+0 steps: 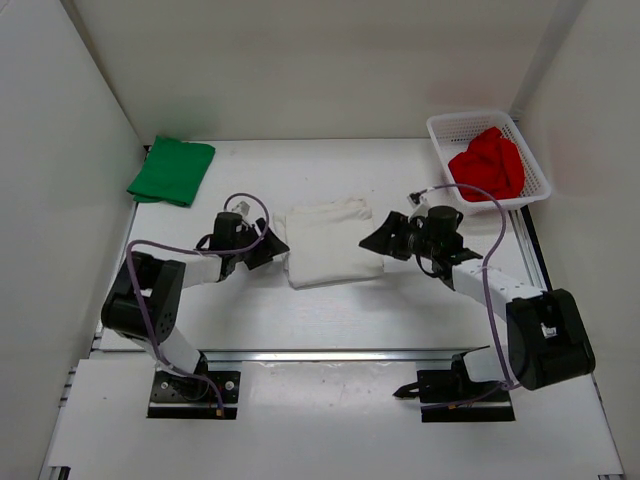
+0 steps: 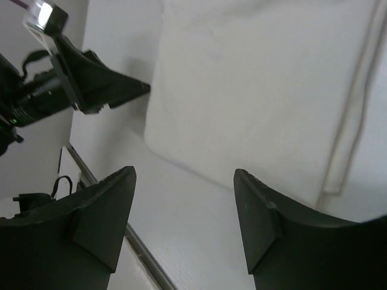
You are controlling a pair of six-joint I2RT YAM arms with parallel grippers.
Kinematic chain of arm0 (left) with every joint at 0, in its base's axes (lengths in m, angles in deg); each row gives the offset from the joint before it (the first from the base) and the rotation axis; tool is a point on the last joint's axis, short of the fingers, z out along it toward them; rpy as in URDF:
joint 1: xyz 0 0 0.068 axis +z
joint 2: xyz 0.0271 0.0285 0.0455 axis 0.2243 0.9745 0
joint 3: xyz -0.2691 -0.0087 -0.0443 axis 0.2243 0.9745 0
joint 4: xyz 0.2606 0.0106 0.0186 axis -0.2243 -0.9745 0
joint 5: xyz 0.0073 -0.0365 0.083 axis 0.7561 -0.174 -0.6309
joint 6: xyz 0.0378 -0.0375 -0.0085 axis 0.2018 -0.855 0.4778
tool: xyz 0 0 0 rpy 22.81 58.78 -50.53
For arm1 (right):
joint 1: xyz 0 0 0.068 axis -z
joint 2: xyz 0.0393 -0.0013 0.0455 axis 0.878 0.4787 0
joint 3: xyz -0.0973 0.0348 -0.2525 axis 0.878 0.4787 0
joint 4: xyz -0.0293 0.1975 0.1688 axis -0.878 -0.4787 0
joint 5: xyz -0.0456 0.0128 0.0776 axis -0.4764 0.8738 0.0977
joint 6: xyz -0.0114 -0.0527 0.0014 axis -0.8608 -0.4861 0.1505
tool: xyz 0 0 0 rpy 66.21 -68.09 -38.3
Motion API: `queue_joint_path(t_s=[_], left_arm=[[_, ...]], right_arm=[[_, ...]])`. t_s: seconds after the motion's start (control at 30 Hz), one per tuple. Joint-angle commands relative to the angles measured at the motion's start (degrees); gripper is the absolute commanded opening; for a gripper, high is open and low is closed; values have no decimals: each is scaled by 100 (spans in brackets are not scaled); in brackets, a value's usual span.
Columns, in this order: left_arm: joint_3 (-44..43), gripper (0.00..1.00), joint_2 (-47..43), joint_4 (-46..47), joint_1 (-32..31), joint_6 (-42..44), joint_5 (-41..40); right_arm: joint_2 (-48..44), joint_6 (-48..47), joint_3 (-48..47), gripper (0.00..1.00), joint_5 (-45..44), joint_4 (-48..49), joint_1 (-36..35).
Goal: Fold and stack the t-shirts
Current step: Put the neatly folded tshirt into the corner of the board with the left arm
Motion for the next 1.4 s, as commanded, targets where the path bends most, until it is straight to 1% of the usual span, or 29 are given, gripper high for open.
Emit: queue_joint_path(t_s=[0.0,0.07,0.1,0.13,0.17,0.27,0.37,0.4,0.43,0.47,0.57,0.6,0.67,0.7,0.77,0.8,0.87,0.9,0.93,1.0,1.03,1.07,1.1,1.13,1.17,1.2,1.23,1.27,1.37], left_arm=[[-142,75,632,275,-230,-34,429],[-274,74,1010,478,-379,-227,622],[-501,68,1238,540,-476,-280,640],[-695,58,1475,584,-547,-315,640],[-801,52,1564,585,-617,-376,623],[-1258,20,1837,849,-697,-622,579],[-2458,4,2153,219,-705,-606,491],[-2785,2,2198,59,-645,-536,500],[-3337,0,2303,-221,-635,-474,526],[-3638,0,2478,-354,-600,-439,552],[-5314,0,2794,-1109,-302,-298,640],[-5590,0,2848,-1329,-127,-237,710],[-6651,0,3155,-1873,250,-166,772],[-6908,0,3217,-2041,383,-166,746],[-7873,0,3436,-2524,891,-113,746],[-7869,0,3368,-2405,1059,-157,781],[-7502,0,3140,-2028,1787,-472,869],[-7343,0,3060,-1930,1973,-526,939],[-7263,0,3025,-1903,2306,-561,974],[-6537,0,2823,-1658,2729,-728,896],[-6289,8,2744,-1543,3018,-876,817],[-5678,14,2578,-1194,3256,-1156,842],[-5028,26,2420,-677,3389,-1263,860],[-4308,56,2226,-63,3616,-1691,851],[-3996,69,2111,213,3845,-2052,860],[-3540,98,1954,668,3934,-2212,825],[-3336,99,1926,768,4074,-2379,834],[-3273,98,1917,752,4145,-2346,851],[-3176,98,1681,367,4225,-2109,694]], right_arm=[[-396,154,454,64,-185,422,-22],[-572,146,736,65,-177,448,-22],[-651,163,824,65,-168,501,4],[-722,181,894,64,-150,501,109],[-740,146,930,65,-150,466,92],[-941,102,1053,65,-115,352,180],[-1153,137,1272,65,-63,317,224],[-1249,172,1386,65,-79,334,233],[-1337,137,1396,64,-62,308,285],[-1372,163,1492,64,-71,273,355],[-1504,154,1659,64,-36,229,540],[-1505,128,1686,64,17,203,532],[-1443,58,1678,64,43,132,611],[-1426,40,1651,64,61,80,628],[-1303,49,1616,64,105,114,585],[-1224,-3,1625,64,88,114,576],[-1127,5,1555,64,96,140,515],[-1074,14,1537,65,148,149,462],[-1039,-30,1546,64,158,150,444],[-933,-56,1484,65,184,123,348],[-872,-22,1501,64,167,115,321],[-889,-47,1510,65,193,219,260],[-855,-13,1545,65,175,229,207],[-828,31,1580,64,201,298,102],[-793,49,1616,65,193,351,110],[-767,58,1651,64,175,360,-12],[-758,58,1677,65,167,334,-48],[-749,40,1721,66,167,369,-92],[-836,32,1791,68,35,308,-250]])
